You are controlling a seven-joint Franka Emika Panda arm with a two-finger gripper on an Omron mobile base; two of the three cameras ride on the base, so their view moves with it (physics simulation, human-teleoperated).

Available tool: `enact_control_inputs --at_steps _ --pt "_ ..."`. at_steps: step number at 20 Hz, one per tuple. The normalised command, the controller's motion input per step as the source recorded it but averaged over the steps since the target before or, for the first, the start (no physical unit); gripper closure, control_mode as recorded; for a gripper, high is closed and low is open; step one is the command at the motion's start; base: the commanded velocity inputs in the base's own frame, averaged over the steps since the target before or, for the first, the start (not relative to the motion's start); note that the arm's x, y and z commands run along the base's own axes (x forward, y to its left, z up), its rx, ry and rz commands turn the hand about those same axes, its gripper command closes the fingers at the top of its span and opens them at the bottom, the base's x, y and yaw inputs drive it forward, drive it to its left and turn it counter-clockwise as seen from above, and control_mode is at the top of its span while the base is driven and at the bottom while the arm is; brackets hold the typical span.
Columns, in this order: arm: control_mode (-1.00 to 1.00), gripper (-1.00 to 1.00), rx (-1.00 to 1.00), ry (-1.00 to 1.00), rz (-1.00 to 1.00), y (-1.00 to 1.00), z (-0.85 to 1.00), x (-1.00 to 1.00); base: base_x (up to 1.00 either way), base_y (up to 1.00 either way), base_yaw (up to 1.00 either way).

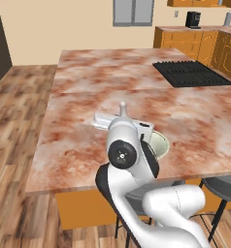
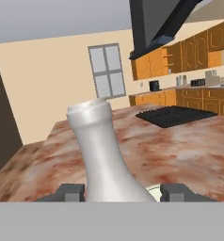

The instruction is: There is a bowl on the dining counter. Grab a lemon wedge from the fridge and place it in the bowl. Then get the liquor bottle and glass cup from the cabinet and place them next to the bowl.

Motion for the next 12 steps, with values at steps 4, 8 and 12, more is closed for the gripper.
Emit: enact_control_inputs --at_steps 4,8,12 --pt "-1.0 1.0 0.0 0.0 -0.04 0.0 -0.5 0.39 0.0 0.0 0.0" --pt "-1.0 1.0 0.0 0.0 -0.04 0.0 -0.39 0.51 0.0 0.0 0.0" --pt "-1.0 1.0 0.0 0.0 -0.06 0.0 -0.29 0.58 0.0 0.0 0.0"
